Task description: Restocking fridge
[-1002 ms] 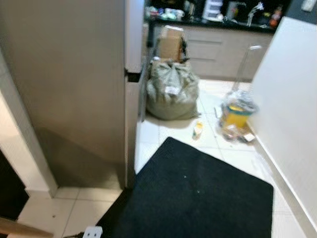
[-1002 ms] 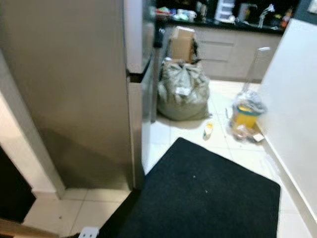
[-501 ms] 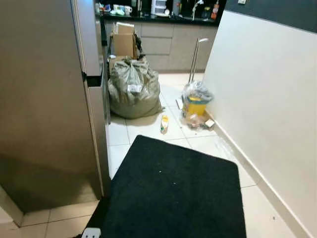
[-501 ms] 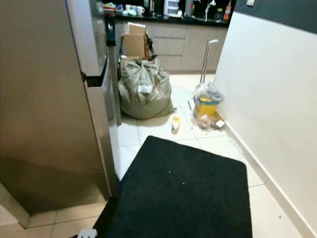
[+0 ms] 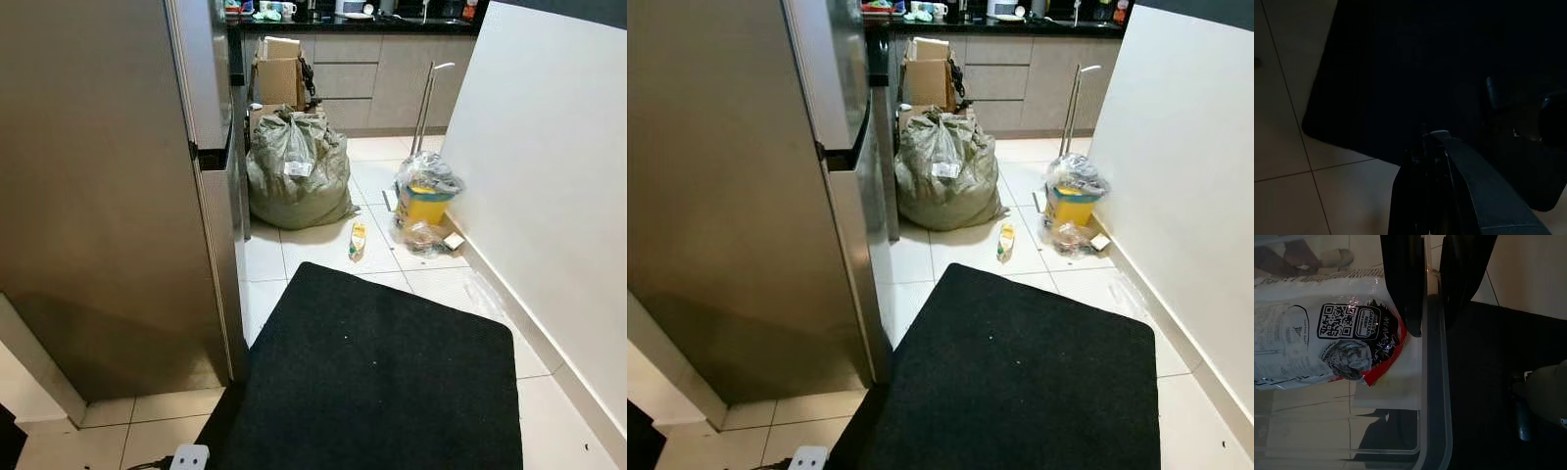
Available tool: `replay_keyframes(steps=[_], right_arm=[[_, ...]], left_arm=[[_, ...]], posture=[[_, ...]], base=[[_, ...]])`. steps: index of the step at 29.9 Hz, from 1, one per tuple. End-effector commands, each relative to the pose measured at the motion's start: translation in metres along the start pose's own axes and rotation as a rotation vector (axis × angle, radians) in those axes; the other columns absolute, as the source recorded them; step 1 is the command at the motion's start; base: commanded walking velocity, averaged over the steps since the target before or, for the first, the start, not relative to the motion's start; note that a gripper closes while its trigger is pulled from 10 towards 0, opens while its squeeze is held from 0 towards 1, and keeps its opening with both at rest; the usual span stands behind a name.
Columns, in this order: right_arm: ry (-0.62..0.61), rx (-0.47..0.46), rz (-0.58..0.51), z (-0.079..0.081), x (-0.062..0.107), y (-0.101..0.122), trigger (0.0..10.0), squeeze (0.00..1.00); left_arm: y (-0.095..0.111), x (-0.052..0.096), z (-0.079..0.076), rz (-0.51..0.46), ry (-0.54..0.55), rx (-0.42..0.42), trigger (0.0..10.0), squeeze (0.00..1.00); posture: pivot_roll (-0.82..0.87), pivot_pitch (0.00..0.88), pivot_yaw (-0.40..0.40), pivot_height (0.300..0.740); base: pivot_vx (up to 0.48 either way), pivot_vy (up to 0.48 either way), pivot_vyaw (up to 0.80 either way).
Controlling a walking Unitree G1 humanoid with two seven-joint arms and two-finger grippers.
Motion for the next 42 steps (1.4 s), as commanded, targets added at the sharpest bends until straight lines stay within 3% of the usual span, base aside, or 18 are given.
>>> replay_keyframes(steps=[1, 26, 42], right_arm=[[-0.015, -0.005, -0.004, -0.0042, 0.0002, 0.0006, 10.0, 0.0], [-0.009, 0.0, -0.01, -0.0048, 0.0002, 0.0032, 10.0, 0.0], [0.047, -0.051, -0.036, 0.0013, 0.0003, 0.0059, 10.0, 0.0]], left_arm=[[-0.0034, -0.0007, -0.0059, 0.015, -0.013, -0.011, 10.0, 0.0], [-0.0043, 0.0005, -0.002, 0.009, -0.015, -0.004, 10.0, 0.0], [-0.0024, 0.0008, 0.0019, -0.007, 0.005, 0.06, 10.0, 0.0]], posture=[[-0.01, 0.0, -0.027, 0.74], [-0.02, 0.0, -0.029, 0.74], [-0.02, 0.0, -0.03, 0.74]], base=[[0.0, 0.0, 0.0], [0.0, -0.427, 0.0], [0.0, 0.0, 0.0]])
Point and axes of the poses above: a point about 5 cm out from each wrist's last joint towards the gripper, its own x axis pointing back from the gripper into the wrist, its own y axis along the axis of the wrist's last joint, z = x × y, the point moved 5 cm from there along -x, pointing out of the wrist towards the gripper
